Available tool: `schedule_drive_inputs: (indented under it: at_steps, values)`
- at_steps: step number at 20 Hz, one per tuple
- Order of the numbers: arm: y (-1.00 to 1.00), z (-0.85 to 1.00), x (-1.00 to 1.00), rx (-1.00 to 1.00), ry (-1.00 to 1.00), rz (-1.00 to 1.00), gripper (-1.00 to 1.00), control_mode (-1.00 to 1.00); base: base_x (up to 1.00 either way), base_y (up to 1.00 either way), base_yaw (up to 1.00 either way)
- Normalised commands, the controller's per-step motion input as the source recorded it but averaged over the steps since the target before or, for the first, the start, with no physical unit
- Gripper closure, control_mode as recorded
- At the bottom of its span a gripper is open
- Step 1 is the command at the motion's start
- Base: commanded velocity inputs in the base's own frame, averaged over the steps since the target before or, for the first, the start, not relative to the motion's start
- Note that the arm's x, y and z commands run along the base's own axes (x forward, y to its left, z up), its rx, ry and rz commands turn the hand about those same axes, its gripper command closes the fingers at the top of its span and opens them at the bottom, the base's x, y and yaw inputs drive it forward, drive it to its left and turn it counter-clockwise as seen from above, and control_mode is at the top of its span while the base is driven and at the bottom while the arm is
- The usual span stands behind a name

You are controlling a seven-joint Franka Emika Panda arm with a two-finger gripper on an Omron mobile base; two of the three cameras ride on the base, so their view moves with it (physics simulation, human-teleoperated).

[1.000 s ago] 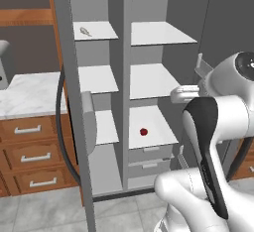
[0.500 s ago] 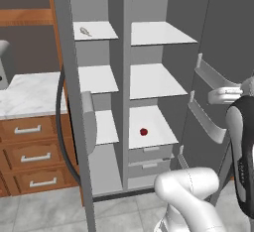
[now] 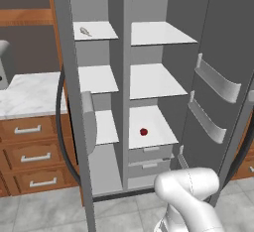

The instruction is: There's a fish in the fridge that needs to be moved to the freezer for freezing. Pick up the fish from the fridge, place it on any shelf in the freezer, and close the fridge and freezer doors when done.

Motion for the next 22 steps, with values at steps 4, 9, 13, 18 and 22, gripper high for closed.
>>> schedule_drive_inputs:
  at_steps: [4, 9, 13, 18, 22]
  values:
    - [-0.82, -0.42, 0.00, 0.04, -0.21, 0.05, -1.00, -1.00, 0.00, 0.00, 0.00]
    - [-0.79, -0.40, 0.00, 0.01, -0.17, 0.08, -1.00, -1.00, 0.00, 0.00, 0.00]
    - [-1.00, -0.38, 0.06, 0.01, -0.08, 0.15, -1.00, -1.00, 0.00, 0.00, 0.00]
    - [-0.89, -0.54, 0.29, 0.00, -0.05, 0.22, -1.00, -1.00, 0.00, 0.00, 0.00]
    - [-0.59, -0.63, 0.56, 0.00, -0.09, 0.24, -1.00, -1.00, 0.00, 0.00, 0.00]
